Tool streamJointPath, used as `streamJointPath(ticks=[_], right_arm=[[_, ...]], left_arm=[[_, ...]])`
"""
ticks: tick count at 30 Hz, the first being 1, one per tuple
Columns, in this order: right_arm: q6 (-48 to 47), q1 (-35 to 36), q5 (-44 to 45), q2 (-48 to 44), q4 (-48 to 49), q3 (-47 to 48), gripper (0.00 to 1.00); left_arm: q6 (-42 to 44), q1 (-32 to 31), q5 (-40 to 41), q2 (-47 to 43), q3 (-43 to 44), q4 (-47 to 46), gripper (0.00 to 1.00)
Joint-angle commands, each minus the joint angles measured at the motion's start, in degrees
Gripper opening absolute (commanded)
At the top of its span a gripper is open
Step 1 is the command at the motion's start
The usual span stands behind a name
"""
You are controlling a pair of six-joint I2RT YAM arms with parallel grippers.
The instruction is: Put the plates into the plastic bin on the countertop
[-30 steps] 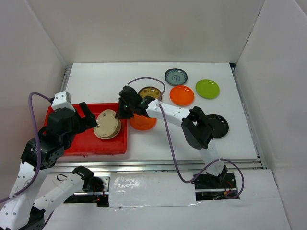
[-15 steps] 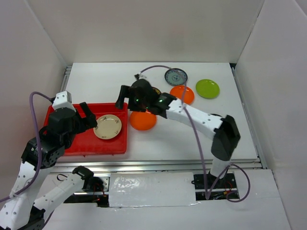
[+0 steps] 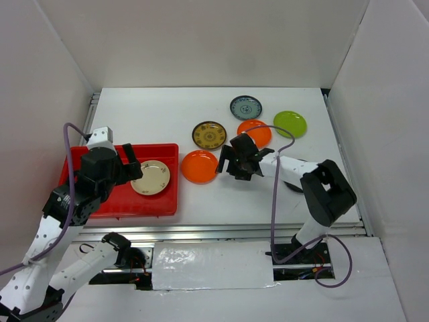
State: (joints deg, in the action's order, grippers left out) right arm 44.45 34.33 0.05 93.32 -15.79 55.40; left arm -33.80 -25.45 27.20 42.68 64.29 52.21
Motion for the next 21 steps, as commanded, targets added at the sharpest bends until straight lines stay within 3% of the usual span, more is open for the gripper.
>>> streamJointPath(ticks=[1,7,8,13,15,16,19,21], right_arm=[[-1.8,-0.8,-6.7,2.3,11.6,0.4,0.95],[-0.6,-2.4,-9.6,9.3,14.2,2.3,0.79],[0.1,-2.6,-9.7,10.9,14.1,2.7,0.7],[2.0,-3.5,-11.6,13.3,17.8,1.6,0.54],[2.7,-3.8,-11.5,12.9,18.3,1.4,0.39],[3.1,-4.3,-12.0,13.3,18.5,1.3,0.27],[3.5,-5.1,-15.4,13.4,20.7,0.4,0.23],[4.3,-5.9,-17.1,13.7,23.0,-0.7,0.13]], left_arm=[[1.3,-0.1,-0.6,0.8,-1.2,-3.0,0.99],[1.2,-0.1,-2.0,-0.8,-3.9,-4.4,0.99],[1.2,-0.1,-1.8,-0.9,-4.6,-4.4,0.99],[1.1,-0.1,-1.4,-1.1,-6.7,-6.1,0.99],[1.2,-0.1,-2.0,-1.3,-7.7,-7.9,0.99],[1.2,-0.1,-2.1,-1.2,-8.3,-8.9,0.99],[1.2,-0.1,-2.1,0.2,-8.3,-9.0,0.99],[1.2,-0.1,-1.7,0.7,-8.1,-8.7,0.99]])
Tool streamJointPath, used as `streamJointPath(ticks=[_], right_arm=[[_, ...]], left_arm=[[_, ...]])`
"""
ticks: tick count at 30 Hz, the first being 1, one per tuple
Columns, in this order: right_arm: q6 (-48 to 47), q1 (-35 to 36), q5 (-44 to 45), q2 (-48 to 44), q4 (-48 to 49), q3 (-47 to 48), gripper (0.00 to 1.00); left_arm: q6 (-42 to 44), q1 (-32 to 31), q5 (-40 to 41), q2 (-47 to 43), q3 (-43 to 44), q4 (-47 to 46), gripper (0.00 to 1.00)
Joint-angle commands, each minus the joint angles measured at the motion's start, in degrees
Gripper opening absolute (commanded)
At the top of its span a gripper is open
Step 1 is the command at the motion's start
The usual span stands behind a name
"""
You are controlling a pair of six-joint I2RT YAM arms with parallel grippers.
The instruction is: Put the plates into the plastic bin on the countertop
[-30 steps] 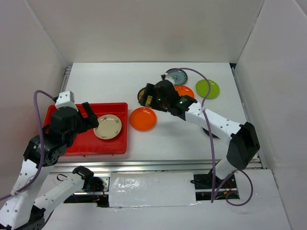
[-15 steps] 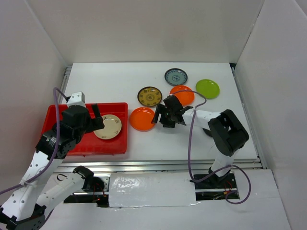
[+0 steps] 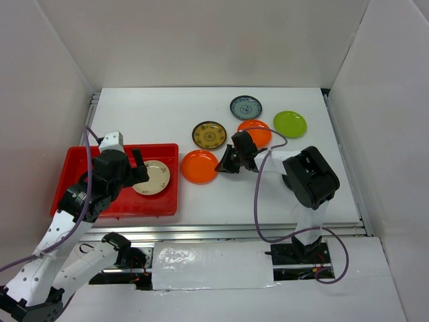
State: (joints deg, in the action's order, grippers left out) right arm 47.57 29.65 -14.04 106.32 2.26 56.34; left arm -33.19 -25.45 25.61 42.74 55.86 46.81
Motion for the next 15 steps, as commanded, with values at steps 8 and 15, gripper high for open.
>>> streamJointPath(ticks=[8,15], right_arm=[[3.3,-0.6,3.4,-15.2,2.4,-9.4,0.0],[-0.3,5.1,12.6,-28.4,-10.9,-3.9,0.0]], left_arm=[[0.3,-0.1,0.2,-0.9,0.1,-3.3,0.99],[-1.4,-0.1,3.7,-4.5,0.5,-2.6,0.99]])
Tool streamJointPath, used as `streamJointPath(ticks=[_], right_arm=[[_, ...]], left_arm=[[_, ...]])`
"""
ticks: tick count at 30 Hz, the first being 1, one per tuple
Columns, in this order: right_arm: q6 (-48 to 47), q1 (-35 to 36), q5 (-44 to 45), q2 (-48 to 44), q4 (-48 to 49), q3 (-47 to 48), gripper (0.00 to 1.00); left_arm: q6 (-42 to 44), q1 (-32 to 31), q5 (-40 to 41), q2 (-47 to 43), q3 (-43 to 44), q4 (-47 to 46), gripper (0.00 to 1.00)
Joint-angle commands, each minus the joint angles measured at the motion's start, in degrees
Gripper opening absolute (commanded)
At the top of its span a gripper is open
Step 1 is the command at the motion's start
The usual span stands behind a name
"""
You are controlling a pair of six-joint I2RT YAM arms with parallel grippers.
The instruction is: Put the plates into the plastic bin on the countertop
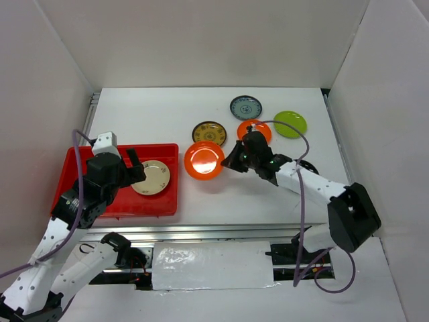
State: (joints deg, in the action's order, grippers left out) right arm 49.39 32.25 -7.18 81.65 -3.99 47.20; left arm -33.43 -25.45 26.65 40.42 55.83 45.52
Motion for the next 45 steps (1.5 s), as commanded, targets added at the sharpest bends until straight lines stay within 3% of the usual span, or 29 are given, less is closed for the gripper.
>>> streamJointPath(ticks=[1,6,13,23,25,26,27,29,32,35,37,39,43,45], right_arm=[[-3.2,4.6,6.9,-3.9,-6.2,7.0,0.0],[-5.9,9.5,7.4,2.4,-11.8,19.2,0.0],[-7.6,17.4,2.8,24.9,-18.0,42.2,0.0],[-4.1,19.7,3.5,40.6,-19.6,57.7,0.0],[-4.1,19.8,2.9,42.6,-19.9,59.4,0.18],[-4.1,19.8,2.4,42.5,-18.5,58.9,0.36],[-3.8,19.8,1.1,41.9,-17.0,57.9,0.7],[-3.2,20.1,0.8,40.2,-12.9,54.2,1.0],[-3.6,20.0,1.6,34.3,-8.9,49.4,1.0],[-3.7,17.9,6.1,22.7,-10.2,43.1,1.0],[-2.7,15.7,8.6,16.1,-8.7,32.7,1.0],[-1.1,11.2,9.7,6.0,-7.4,22.5,1.0],[0.4,1.7,18.7,-11.5,-16.5,8.8,1.0],[0.2,-6.4,19.0,-16.3,-18.7,1.6,1.0]], left_arm=[[-1.5,-0.1,3.3,-2.5,0.6,-1.0,0.99],[-2.6,-0.1,5.9,-5.3,0.4,-1.0,0.99],[-2.7,0.0,6.3,-6.5,0.0,-1.0,0.99],[-1.5,0.2,3.8,-6.8,-0.8,-2.5,0.99],[-1.1,0.1,3.1,-6.7,-0.8,-2.5,0.99],[-1.1,0.2,2.9,-6.8,-1.1,-2.7,0.99],[-1.0,0.2,2.6,-6.8,-1.1,-2.8,0.99],[-0.8,0.1,2.3,-6.9,-1.2,-2.9,0.99],[-0.9,0.2,2.2,-7.3,-1.3,-3.0,0.99],[-0.8,0.2,1.8,-7.3,-1.2,-3.1,0.99],[-0.7,0.1,1.5,-7.4,-1.3,-3.3,0.99],[0.3,0.2,-0.3,-6.7,-1.2,-4.5,0.99],[0.6,0.2,-6.7,-0.1,1.4,-5.5,0.99],[0.1,0.1,-12.4,2.9,2.3,-7.3,0.99]])
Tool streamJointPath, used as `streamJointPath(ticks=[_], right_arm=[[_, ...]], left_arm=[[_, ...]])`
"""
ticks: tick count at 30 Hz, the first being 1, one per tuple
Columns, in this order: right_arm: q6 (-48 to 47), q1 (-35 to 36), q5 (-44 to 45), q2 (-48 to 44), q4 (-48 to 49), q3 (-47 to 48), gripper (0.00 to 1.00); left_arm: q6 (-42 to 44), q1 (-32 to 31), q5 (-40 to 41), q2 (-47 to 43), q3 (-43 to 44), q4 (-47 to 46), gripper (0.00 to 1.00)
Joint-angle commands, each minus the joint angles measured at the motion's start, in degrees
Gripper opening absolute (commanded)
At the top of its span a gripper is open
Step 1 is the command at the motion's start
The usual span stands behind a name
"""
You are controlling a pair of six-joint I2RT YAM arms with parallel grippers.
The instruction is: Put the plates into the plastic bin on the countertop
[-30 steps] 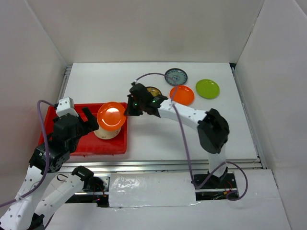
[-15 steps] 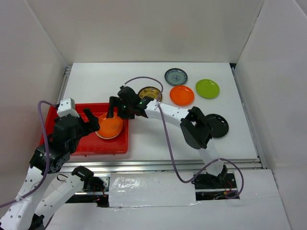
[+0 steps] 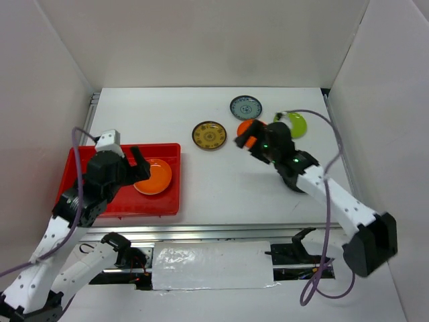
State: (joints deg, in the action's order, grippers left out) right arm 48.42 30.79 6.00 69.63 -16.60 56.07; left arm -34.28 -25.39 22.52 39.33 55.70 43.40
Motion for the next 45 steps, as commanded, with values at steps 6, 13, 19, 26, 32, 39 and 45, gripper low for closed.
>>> streamJointPath(ticks=[6,13,19,26,32,39,45], right_arm=[[6.2,-23.6,12.3,-27.7,-17.7,-20.0,1.0],[7.7,-44.6,5.2,-40.4,-21.2,-30.6,1.0],[11.1,-46.7,3.8,-39.0,-19.4,-34.1,1.0],[12.5,-46.9,1.8,-28.7,-10.1,-37.7,0.98],[12.0,-48.8,2.0,-23.4,-3.7,-39.8,0.88],[11.6,-50.0,-0.4,-14.5,2.5,-39.1,0.71],[11.6,-50.6,-2.6,-10.8,3.9,-38.2,0.4]], left_arm=[[-1.1,-0.5,-18.3,15.6,6.8,-13.5,0.99],[-4.0,-5.8,-24.5,31.7,13.3,-19.4,0.99],[-5.0,-10.2,-22.9,37.7,17.9,-19.6,0.99],[-3.5,-11.0,-22.9,39.8,21.5,-16.8,0.99],[-1.5,-11.0,-19.9,34.1,22.0,-13.2,0.99],[0.5,-10.8,-16.5,27.7,22.3,-6.6,0.99],[1.5,-10.6,-13.1,23.5,21.3,-4.1,0.99]])
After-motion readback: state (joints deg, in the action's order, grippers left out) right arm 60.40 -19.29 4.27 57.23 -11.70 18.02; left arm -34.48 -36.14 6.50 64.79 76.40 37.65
